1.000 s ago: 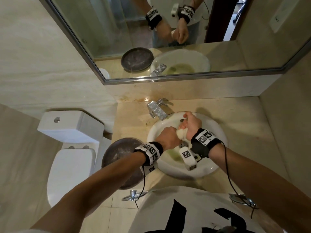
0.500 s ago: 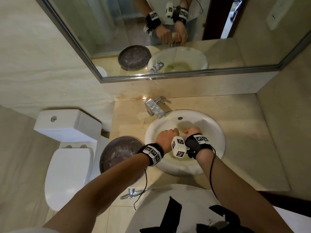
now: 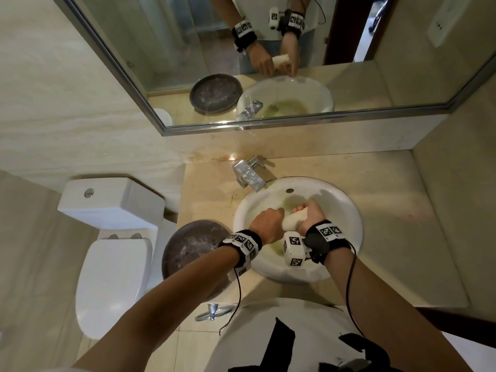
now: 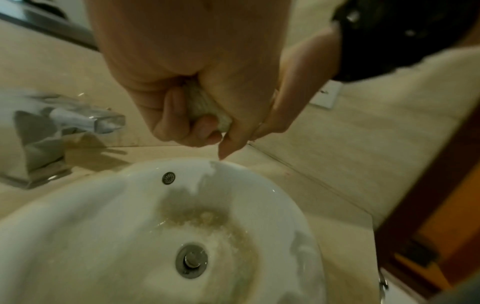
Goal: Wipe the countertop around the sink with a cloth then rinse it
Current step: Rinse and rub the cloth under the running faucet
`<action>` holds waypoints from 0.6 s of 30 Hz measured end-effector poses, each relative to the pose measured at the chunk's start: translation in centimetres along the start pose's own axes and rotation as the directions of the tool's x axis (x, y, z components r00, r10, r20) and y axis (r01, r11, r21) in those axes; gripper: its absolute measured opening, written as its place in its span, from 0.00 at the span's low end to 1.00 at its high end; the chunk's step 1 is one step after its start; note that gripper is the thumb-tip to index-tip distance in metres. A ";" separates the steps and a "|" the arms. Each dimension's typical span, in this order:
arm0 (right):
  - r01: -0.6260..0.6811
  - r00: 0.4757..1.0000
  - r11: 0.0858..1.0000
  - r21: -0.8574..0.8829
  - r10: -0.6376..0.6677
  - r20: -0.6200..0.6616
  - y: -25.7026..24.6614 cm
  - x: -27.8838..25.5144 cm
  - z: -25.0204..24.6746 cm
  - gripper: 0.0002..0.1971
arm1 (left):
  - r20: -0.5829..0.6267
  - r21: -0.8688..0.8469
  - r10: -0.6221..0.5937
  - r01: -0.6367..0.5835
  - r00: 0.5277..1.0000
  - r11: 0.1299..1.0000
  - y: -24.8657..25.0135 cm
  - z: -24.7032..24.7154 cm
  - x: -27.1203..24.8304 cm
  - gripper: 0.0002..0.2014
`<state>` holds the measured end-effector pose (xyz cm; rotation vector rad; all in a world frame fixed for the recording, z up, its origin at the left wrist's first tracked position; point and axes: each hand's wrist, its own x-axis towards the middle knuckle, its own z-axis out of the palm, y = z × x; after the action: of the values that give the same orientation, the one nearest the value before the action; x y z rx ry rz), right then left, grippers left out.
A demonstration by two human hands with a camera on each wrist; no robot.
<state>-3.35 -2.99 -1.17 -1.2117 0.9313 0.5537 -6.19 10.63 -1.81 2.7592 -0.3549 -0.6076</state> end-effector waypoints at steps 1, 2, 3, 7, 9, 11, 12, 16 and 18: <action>-0.087 0.996 0.979 0.182 0.086 0.015 -0.1 0.1 0.2 0.21 | 0.003 -0.069 -0.029 0.029 1.000 0.997 -0.4 0.0 0.3 0.14; -0.160 0.986 0.945 0.286 0.137 0.096 -0.3 0.3 0.5 0.23 | 0.012 -0.140 -0.063 0.064 0.998 0.988 -0.8 0.0 0.7 0.16; -0.203 0.974 0.932 0.299 0.159 0.164 -0.6 -0.3 0.8 0.24 | 0.022 -0.213 -0.107 0.109 0.994 0.971 -1.2 -0.1 1.1 0.17; -0.149 0.947 0.954 0.259 0.063 0.314 0.1 0.1 1.1 0.28 | 0.113 -0.473 -0.173 0.206 0.979 0.857 -2.1 -0.9 2.6 0.21; -0.071 0.963 0.969 0.236 0.005 0.269 0.8 0.9 0.6 0.24 | 0.263 -0.428 -0.019 0.135 0.965 0.894 -2.3 -1.8 3.3 0.29; -0.033 0.980 0.969 0.244 -0.016 0.196 1.5 1.7 -0.4 0.19 | 0.377 -0.266 0.092 0.013 0.922 0.964 -3.0 -2.8 4.2 0.34; -0.020 0.988 0.968 0.252 -0.019 0.151 1.8 2.3 -1.0 0.15 | 0.376 -0.203 0.117 -0.041 0.919 0.978 -3.6 -3.3 4.9 0.34; 0.074 0.997 0.961 0.265 -0.079 0.011 2.1 4.3 -3.1 0.18 | 0.123 0.083 0.075 -0.086 0.990 0.993 -5.2 -6.1 8.7 0.16; 0.112 0.994 0.978 0.174 -0.111 -0.016 2.4 5.0 -3.7 0.15 | 0.062 0.232 0.042 -0.056 0.997 0.971 -5.5 -7.2 10.6 0.16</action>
<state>-3.69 -6.33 -6.92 -1.1001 0.8925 0.3706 7.25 14.18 -1.31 2.9494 -0.5377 -0.6721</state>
